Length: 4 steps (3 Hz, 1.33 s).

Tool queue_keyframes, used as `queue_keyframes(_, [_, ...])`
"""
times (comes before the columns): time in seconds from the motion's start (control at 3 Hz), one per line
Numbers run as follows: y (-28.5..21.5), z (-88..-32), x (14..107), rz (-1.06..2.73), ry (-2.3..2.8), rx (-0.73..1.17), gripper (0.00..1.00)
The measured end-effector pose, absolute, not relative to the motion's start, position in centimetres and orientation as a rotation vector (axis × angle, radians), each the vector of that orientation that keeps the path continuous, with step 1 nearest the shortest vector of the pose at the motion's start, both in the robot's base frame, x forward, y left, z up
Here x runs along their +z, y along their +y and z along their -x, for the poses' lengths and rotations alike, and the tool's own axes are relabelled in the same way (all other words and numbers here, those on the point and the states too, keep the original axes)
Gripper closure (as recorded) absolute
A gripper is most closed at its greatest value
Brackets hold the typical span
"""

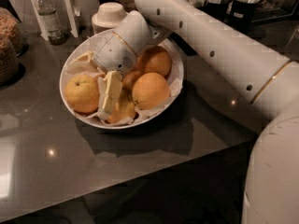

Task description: Pick orange from white bowl

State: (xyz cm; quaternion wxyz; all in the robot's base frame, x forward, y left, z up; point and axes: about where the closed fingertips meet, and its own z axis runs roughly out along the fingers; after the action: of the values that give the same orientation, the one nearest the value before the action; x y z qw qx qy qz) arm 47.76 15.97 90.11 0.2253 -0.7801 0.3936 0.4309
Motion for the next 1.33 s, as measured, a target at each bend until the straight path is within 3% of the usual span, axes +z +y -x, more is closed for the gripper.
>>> queue_keyframes(0.33, [15.97,-47.76,90.11,2.152,1.086,1.188,0.19])
queue_keyframes(1.33, [16.2,-47.64,90.48,2.141,1.07,1.175,0.89])
